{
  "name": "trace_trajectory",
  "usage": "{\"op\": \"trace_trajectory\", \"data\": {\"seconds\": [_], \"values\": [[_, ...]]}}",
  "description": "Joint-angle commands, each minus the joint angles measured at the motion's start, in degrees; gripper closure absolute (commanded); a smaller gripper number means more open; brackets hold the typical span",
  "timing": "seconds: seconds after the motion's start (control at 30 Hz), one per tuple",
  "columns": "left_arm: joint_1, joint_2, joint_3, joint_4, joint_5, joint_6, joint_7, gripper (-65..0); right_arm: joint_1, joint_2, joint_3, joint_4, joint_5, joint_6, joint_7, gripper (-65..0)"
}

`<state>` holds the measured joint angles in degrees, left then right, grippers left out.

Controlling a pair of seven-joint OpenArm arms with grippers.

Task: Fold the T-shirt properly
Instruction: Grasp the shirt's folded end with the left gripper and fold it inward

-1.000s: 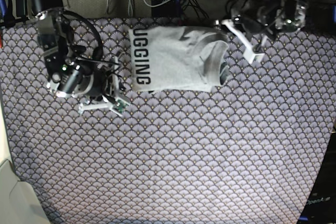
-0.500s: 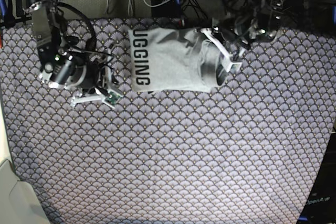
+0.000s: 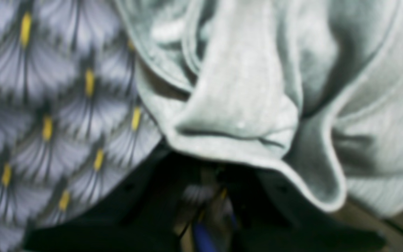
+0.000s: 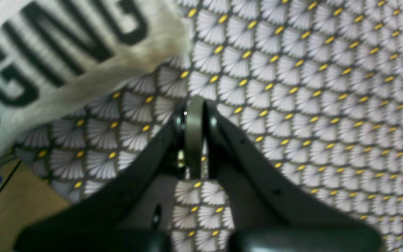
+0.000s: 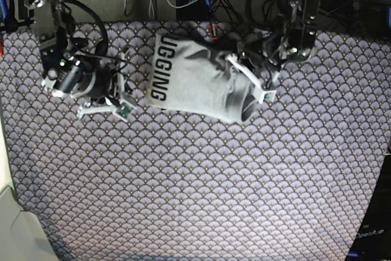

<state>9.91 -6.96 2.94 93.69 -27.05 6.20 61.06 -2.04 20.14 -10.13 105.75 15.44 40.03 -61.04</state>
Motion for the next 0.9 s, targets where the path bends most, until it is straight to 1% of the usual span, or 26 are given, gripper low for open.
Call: {"op": "trace_trajectory", "data": {"seconds": [0.0, 0.1, 0.2, 0.27, 0.4, 0.47, 0.6, 0.67, 0.73, 0.87], "values": [[-0.4, 0.5, 0.2, -1.3, 1.8, 0.6, -0.4, -0.4, 0.9, 0.5, 0.3, 1.0, 0.4, 0.0, 0.9, 0.0], [-2.9, 1.8, 0.2, -3.4, 1.8, 0.6, -2.8, -0.4, 0.8, 0.5, 0.3, 1.0, 0.4, 0.0, 0.9, 0.0], [-7.1, 4.2, 0.2, -7.2, 1.8, 0.6, -5.0, -0.4, 0.5, 0.6, 0.3, 1.0, 0.4, 0.0, 0.9, 0.0], [-10.1, 6.1, 0.2, -10.4, 1.8, 0.6, -6.6, -0.4, -0.4, 1.2, 0.3, 1.0, 0.4, 0.0, 0.9, 0.0], [-17.0, 9.3, 0.2, -19.5, 1.8, 0.6, -10.4, -0.4, -1.4, 1.4, 0.3, 1.0, 0.4, 0.0, 0.9, 0.0], [-20.5, 10.8, 0.2, -24.3, 1.8, 0.6, -12.2, -0.4, -2.0, 2.1, 0.4, 1.0, 0.4, 0.0, 0.9, 0.0], [-26.7, 13.6, 0.4, -33.0, 1.8, 0.6, -16.7, -0.4, -3.5, 2.7, 0.4, 1.1, 0.4, 0.0, 0.9, 0.0], [-29.6, 14.5, 0.5, -35.8, 1.6, 0.6, -18.3, -0.4, -4.0, 2.8, 0.4, 1.1, 0.4, 0.0, 0.9, 0.0], [-31.5, 14.8, 0.4, -36.7, 1.4, 0.6, -18.4, -0.4, -4.1, 2.8, 0.9, 1.1, 0.4, 0.0, 0.9, 0.0], [-31.8, 14.4, 0.3, -34.3, 1.3, 0.6, -17.6, -0.4, -4.2, 2.6, 6.1, 1.7, 0.6, 0.0, 0.9, 0.0]]}}
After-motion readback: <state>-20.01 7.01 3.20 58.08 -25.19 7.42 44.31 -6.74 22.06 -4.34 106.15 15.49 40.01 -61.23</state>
